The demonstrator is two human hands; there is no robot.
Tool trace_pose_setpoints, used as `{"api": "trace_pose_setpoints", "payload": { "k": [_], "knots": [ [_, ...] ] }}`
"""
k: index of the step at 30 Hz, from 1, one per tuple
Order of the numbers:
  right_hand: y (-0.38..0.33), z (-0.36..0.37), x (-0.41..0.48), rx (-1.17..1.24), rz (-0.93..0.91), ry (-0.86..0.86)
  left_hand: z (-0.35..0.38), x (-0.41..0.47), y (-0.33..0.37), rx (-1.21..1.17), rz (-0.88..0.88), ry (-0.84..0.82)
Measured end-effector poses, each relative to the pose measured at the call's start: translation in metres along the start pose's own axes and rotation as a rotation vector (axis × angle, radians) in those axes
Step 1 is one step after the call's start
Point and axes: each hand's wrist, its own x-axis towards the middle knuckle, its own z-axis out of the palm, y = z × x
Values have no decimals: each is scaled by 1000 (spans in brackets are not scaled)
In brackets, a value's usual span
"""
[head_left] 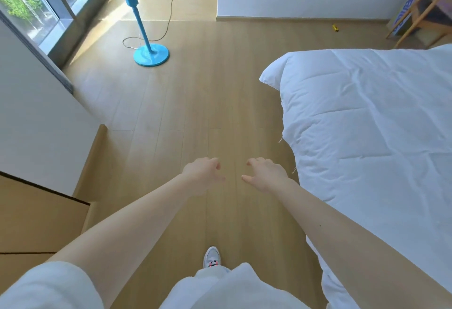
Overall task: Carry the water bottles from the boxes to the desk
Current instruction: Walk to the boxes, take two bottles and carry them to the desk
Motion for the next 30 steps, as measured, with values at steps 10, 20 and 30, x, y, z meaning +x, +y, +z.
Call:
{"api": "trace_pose_setpoints", "payload": {
  "k": [10, 20, 30],
  "knots": [
    [-10, -52, 83, -5, 37, -10, -51, 85, -37, -2, 35, -31],
    [25, -113, 211, 56, -33, -7, -115, 195, -25, -56, -44, -48],
    [97, -210, 331, 99, -81, 39, -224, 326, 35, -100, -75, 33]
  ]
}}
